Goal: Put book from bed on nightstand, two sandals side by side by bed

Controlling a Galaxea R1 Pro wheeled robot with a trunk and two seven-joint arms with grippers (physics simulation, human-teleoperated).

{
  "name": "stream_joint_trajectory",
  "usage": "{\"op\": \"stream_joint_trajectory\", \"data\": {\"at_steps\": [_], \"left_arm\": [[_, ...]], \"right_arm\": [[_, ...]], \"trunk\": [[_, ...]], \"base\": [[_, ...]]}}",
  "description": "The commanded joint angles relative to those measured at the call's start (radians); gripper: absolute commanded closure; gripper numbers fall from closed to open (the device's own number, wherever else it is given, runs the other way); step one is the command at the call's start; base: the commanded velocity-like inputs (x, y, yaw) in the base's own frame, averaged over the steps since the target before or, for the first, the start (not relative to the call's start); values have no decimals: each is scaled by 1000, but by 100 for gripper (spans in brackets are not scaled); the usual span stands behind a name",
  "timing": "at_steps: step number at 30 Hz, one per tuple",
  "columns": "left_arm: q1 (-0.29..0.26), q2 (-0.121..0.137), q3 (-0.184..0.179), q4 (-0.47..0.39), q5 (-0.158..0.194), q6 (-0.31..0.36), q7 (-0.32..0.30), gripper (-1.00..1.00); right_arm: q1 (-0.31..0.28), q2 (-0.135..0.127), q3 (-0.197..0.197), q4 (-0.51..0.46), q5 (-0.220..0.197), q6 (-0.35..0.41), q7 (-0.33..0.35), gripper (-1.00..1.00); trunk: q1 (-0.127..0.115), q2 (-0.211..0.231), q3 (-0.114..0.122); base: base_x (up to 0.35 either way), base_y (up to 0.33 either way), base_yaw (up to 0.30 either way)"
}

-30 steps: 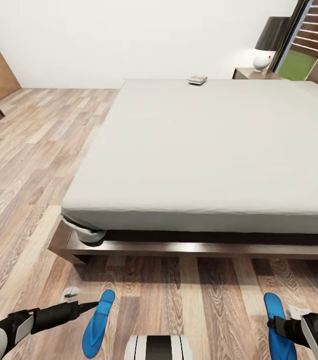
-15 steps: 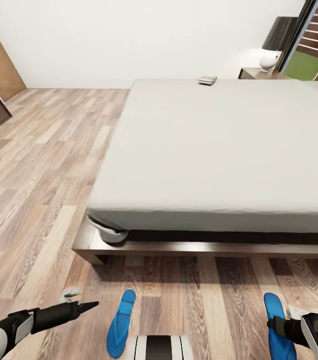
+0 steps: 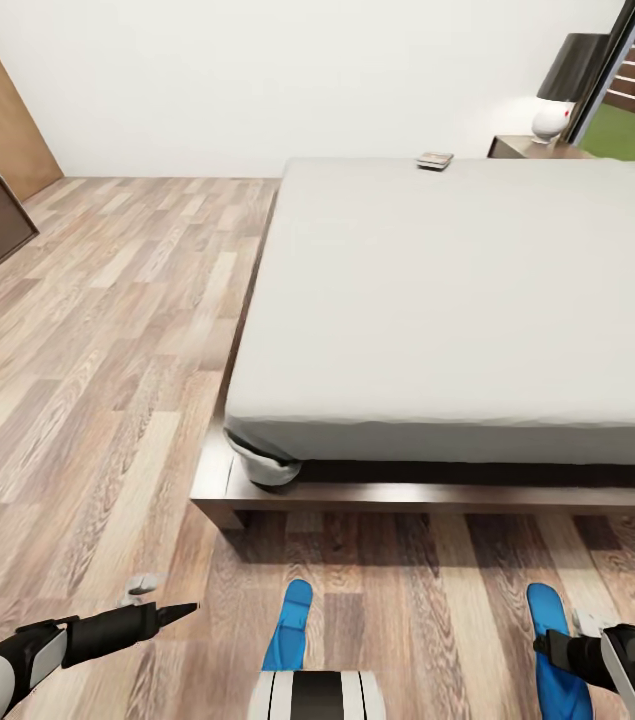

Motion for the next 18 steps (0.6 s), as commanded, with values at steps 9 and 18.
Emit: {"op": "stream_joint_trajectory", "data": {"at_steps": [9,18], "left_arm": [[0,-1,-7,-1,9,11,-3,-100],[0,-3,-9,-1,9,11,-2,-100]], "right_arm": [[0,18,49,3,7,-110,-1,100],[0,25,71,7,25,-259,-75,100]], "trunk": [[0,0,-1],[0,0,-1]], "base": [[0,291,0],[0,291,0]]}}
